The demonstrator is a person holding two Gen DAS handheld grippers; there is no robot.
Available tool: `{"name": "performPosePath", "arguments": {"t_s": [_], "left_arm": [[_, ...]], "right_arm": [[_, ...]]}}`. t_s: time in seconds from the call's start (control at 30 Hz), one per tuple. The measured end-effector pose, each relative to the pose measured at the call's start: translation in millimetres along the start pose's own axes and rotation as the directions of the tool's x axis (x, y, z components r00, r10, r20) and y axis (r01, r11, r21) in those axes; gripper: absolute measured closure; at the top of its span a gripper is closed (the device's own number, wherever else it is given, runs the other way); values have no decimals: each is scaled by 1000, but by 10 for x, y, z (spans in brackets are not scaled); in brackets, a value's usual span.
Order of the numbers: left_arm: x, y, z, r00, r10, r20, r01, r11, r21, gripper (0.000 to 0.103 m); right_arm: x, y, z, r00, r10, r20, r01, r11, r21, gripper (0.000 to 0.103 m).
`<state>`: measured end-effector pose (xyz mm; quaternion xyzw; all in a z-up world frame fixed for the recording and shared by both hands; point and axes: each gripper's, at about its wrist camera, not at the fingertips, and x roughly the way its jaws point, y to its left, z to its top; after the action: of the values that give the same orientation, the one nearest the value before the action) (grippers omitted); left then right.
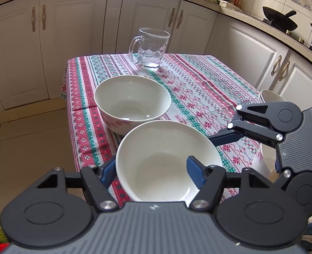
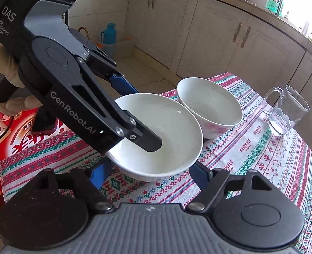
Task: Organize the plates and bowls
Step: 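Lower the held bowl with both grippers into the other white bowl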
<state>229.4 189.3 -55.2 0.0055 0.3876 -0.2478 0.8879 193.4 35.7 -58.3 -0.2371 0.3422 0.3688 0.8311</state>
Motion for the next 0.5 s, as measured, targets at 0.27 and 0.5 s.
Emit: {"name": "performPosePath", "arguments": {"t_s": [0.27, 0.5], "left_arm": [[-4, 4, 12, 1000, -1, -5, 1, 1000, -13, 38], [-23, -38, 36, 1000, -7, -2, 7, 1000, -3, 38]], "right_arm": [[-5, -5, -1, 1000, 2, 1, -2, 1000, 7, 19], [-47, -3, -14, 1000, -2, 6, 2, 1000, 13, 19]]}}
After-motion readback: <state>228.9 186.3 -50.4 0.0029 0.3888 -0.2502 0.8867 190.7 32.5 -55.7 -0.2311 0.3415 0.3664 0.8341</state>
